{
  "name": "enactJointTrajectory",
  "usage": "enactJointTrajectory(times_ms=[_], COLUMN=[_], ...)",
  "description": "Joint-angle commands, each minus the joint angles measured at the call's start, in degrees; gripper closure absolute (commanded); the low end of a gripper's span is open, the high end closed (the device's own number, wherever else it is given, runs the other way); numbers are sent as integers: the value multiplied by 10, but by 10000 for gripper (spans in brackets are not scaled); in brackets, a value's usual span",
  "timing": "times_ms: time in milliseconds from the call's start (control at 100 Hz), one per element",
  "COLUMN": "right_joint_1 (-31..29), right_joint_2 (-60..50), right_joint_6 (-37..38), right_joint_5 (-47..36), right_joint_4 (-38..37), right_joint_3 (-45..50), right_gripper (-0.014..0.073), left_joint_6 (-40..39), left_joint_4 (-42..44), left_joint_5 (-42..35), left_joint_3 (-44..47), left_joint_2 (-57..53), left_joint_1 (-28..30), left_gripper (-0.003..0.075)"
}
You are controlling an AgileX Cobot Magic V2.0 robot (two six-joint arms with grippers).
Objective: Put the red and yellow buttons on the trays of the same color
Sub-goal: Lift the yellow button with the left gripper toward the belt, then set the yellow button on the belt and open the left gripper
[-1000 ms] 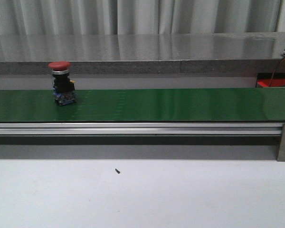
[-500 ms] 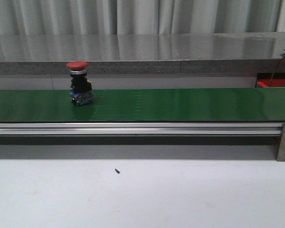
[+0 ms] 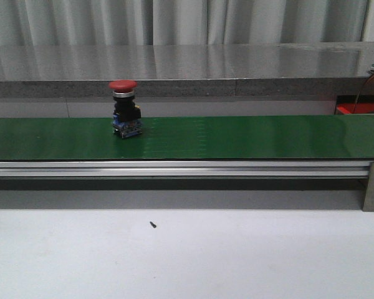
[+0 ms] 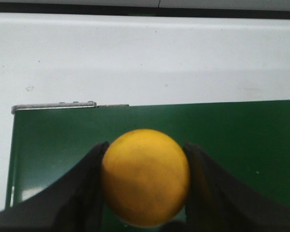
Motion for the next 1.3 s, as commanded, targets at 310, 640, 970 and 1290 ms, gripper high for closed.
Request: enactJointTrajectory(times_ms=[310, 640, 970, 1290], right_joint_1=[-3, -3, -3, -3], right_joint_2=[-3, -3, -3, -3], right_joint_6=[-1, -1, -1, -1], right_joint_5=[-39, -45, -49, -42], right_joint_4=[12, 12, 12, 24], right_joint_3=[-13, -13, -13, -13], right_gripper=[662, 662, 662, 662], left_joint_6=[2, 6, 55, 81], left_joint_4=[-46, -47, -125, -175], left_joint_5=[-26, -12, 15, 40], left_joint_3=[-14, -13, -22, -59], left_joint_2=[36, 49, 35, -50], left_joint_1=[-7, -7, -7, -7], left_gripper=[519, 286, 108, 110])
